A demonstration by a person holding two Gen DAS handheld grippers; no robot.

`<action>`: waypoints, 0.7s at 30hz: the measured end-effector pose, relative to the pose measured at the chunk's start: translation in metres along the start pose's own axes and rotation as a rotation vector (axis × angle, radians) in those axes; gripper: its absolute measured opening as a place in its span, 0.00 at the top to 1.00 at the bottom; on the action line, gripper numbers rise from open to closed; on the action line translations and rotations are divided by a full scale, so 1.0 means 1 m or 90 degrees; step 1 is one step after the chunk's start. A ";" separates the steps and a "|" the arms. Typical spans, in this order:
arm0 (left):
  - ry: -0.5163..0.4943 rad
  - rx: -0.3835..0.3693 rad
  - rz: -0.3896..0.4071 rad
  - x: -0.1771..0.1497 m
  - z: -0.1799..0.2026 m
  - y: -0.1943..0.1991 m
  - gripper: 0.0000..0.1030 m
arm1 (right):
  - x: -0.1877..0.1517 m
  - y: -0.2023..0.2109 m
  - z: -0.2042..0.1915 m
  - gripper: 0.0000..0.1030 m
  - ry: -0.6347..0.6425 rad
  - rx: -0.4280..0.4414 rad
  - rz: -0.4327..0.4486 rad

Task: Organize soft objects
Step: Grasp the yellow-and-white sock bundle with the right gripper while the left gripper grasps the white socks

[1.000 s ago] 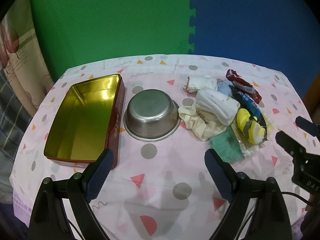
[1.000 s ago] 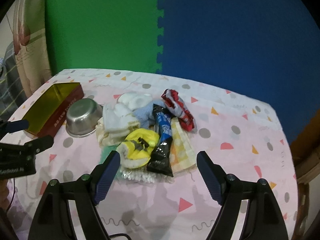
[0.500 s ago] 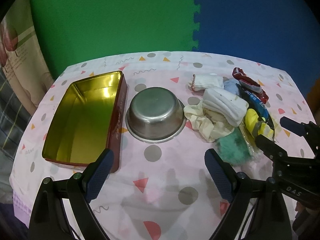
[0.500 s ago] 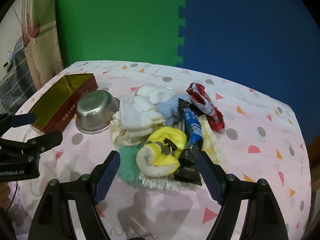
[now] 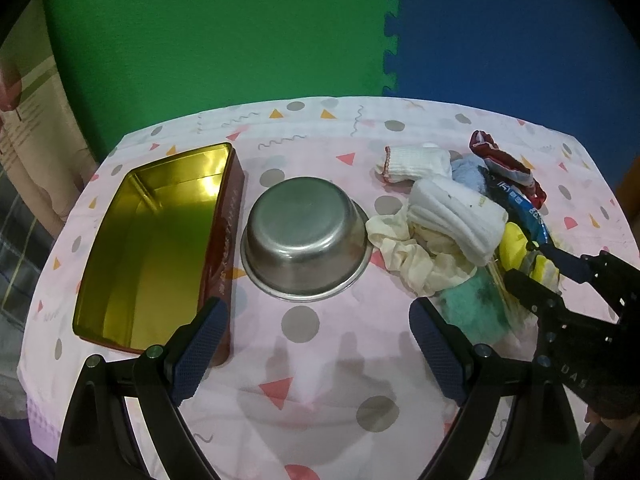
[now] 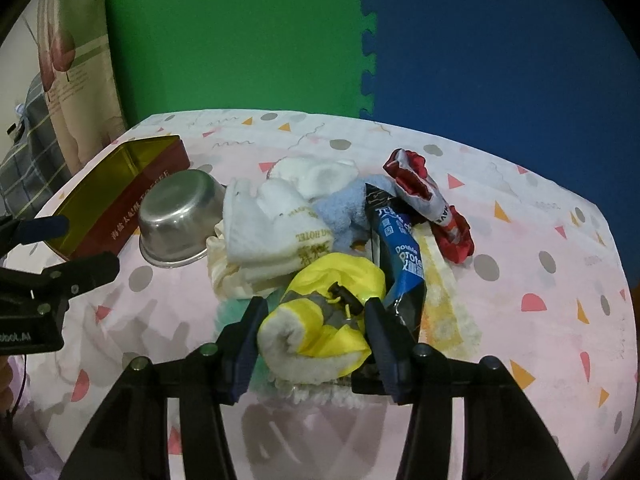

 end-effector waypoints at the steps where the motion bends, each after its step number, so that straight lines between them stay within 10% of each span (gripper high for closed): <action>1: -0.002 0.000 0.000 0.001 0.001 -0.001 0.12 | 0.000 0.000 -0.001 0.54 0.003 0.001 -0.001; 21: -0.007 -0.076 0.012 0.027 0.021 0.004 0.12 | 0.000 0.043 0.017 0.71 -0.017 0.014 0.077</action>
Point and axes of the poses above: each gripper's, at about its wrist camera, not at the fingertips, and y roughly against the way its jaws point, z to its right, x to its top, the point moved 3 cm from there along -y, roughly the way its jaws point, and after that the axes turned 12 degrees about -y, right-handed, at the moved point
